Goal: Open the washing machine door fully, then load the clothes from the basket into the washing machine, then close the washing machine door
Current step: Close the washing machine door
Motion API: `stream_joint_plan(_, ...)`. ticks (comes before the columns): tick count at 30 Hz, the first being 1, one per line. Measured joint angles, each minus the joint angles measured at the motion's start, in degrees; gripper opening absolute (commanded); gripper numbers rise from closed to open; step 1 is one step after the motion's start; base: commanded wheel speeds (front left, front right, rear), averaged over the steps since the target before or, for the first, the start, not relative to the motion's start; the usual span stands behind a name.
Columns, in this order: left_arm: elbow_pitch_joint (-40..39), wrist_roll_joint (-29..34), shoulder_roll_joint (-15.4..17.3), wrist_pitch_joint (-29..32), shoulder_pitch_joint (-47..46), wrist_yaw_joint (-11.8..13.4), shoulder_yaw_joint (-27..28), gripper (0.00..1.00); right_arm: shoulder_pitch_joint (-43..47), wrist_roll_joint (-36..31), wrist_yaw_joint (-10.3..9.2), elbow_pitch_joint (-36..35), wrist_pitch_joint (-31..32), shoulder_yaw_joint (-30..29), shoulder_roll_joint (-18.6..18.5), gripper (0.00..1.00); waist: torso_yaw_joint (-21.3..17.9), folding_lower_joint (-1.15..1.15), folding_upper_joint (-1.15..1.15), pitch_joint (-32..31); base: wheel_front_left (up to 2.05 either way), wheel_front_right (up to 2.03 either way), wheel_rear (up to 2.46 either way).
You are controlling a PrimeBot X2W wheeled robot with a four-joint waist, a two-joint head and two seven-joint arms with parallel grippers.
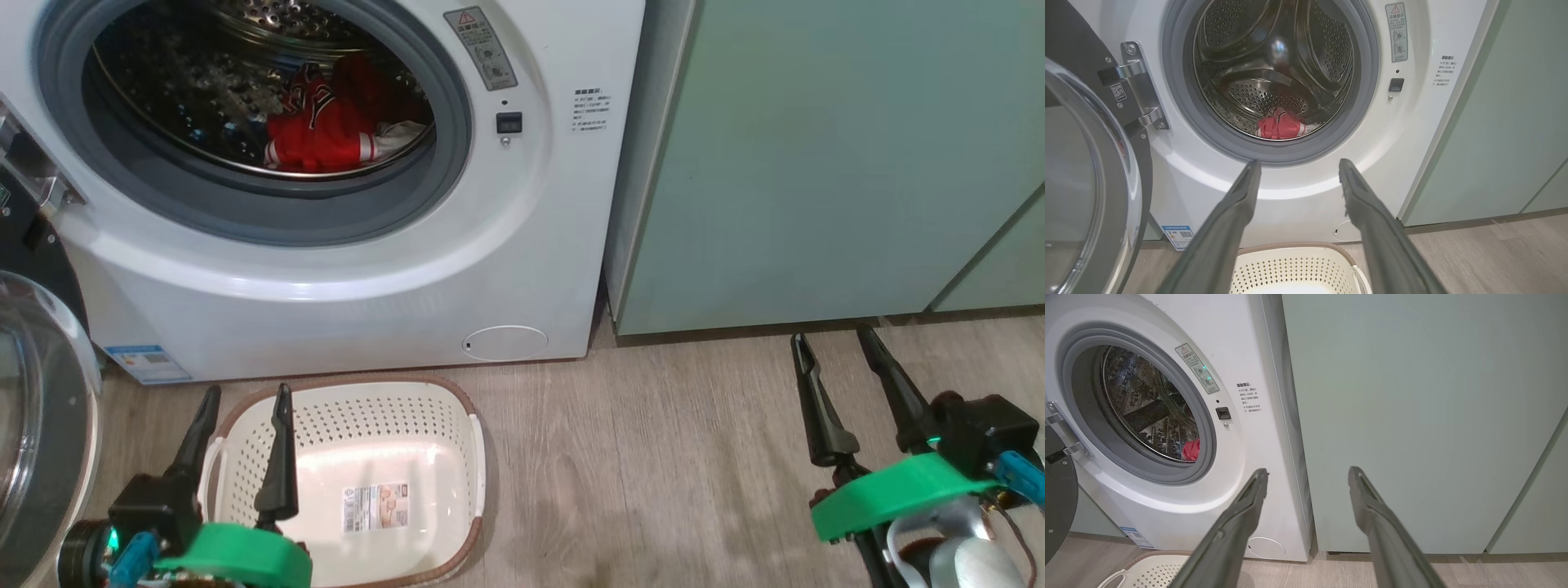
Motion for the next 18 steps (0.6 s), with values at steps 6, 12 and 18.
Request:
stream_joint_plan(6,0.4,0.0,0.1,-0.2,0.0,0.0,0.0,1.0,0.0,0.0,0.0,0.0,0.0,0.0,0.0,1.0,0.1,0.0,0.0,0.2,0.0,0.0,0.0)
stream_joint_plan(12,0.7,-0.2,0.1,-0.2,-0.1,0.4,-0.1,1.0,0.0,0.0,0.0,0.0,-0.1,0.0,0.0,1.0,0.1,0.0,0.0,0.1,-0.31,0.31,0.0)
stream_joint_plan(18,0.7,-0.2,0.2,-0.2,-0.4,0.5,-0.2,1.0,-0.1,0.0,0.0,0.0,-0.1,0.0,0.0,1.0,0.0,0.02,0.0,0.2,-1.23,1.23,0.0)
